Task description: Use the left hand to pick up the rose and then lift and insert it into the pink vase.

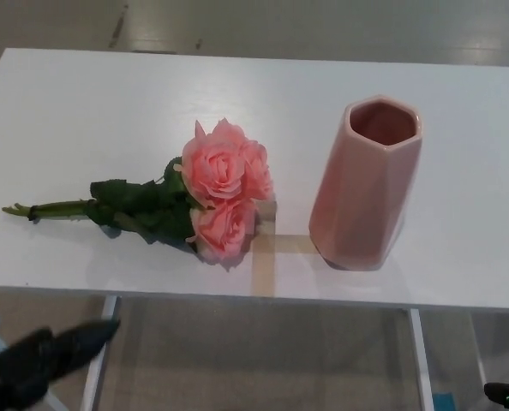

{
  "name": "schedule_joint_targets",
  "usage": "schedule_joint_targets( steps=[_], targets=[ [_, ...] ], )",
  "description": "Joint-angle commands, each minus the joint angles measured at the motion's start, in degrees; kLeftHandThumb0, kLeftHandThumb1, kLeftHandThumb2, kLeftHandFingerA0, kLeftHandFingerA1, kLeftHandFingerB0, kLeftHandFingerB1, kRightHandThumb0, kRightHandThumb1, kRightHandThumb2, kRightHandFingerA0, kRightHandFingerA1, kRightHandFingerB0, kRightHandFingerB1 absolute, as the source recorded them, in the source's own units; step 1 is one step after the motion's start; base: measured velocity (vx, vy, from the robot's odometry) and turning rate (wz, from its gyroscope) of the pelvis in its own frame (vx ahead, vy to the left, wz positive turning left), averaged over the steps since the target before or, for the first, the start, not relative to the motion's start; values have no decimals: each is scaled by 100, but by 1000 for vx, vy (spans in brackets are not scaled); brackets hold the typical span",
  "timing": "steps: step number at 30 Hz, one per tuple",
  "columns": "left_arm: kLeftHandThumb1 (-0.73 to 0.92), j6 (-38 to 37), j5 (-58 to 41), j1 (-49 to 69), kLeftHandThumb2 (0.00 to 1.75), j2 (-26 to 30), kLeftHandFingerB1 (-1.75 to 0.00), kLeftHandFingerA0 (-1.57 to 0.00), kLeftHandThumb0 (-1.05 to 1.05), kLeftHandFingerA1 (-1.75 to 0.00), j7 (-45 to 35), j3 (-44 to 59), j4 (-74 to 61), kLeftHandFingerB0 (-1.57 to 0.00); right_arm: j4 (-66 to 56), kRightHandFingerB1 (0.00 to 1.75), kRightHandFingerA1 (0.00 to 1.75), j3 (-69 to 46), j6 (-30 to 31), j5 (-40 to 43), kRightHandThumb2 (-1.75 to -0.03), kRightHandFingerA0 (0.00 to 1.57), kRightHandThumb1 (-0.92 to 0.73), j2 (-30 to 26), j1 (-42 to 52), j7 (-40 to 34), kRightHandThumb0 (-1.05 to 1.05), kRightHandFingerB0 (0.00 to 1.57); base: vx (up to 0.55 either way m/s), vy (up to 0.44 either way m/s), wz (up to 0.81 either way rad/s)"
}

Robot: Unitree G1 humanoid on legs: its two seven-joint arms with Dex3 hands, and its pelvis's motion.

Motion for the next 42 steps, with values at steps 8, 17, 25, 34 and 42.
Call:
schedule_joint_targets(
  steps=[8, 17, 25, 34, 42],
  targets=[
    [36, 591, 535, -2746, 66, 723, -34, -7, -52, -28, 604, 325, -198, -12, 135, 43, 48, 277, 309, -100, -57, 61, -59, -237, -22, 582, -27, 51, 0, 0, 1],
    [38, 730, 1917, -3824, 53, 760, -26, -7, -53, -25, 888, -342, 856, -14, 147, 43, 48, 301, 344, -80, -57, 63, -58, -252, -7, 716, -26, 51, 0, 0, 1],
    [40, 1183, 2623, -5084, 53, 962, -26, -2, -55, -25, 985, -1141, 2253, -8, 154, 43, 48, 333, 357, -79, -57, 63, -58, -270, -8, 729, -27, 52, 0, 0, 0],
    [41, 1859, 3603, -6078, 55, 1045, -24, 0, -59, -20, 1062, -2164, 3302, -6, 155, 43, 48, 293, 367, -13, -57, 62, -58, -260, 30, 895, -26, 52, 0, 0, 0],
    [34, 2356, 4347, -6866, 70, 877, -22, -2, -55, -16, 1155, -3064, 4466, -3, 162, 42, 47, 331, 416, -28, -57, 59, -58, -294, 23, 1071, -28, 50, 0, 0, 0]
  ],
)
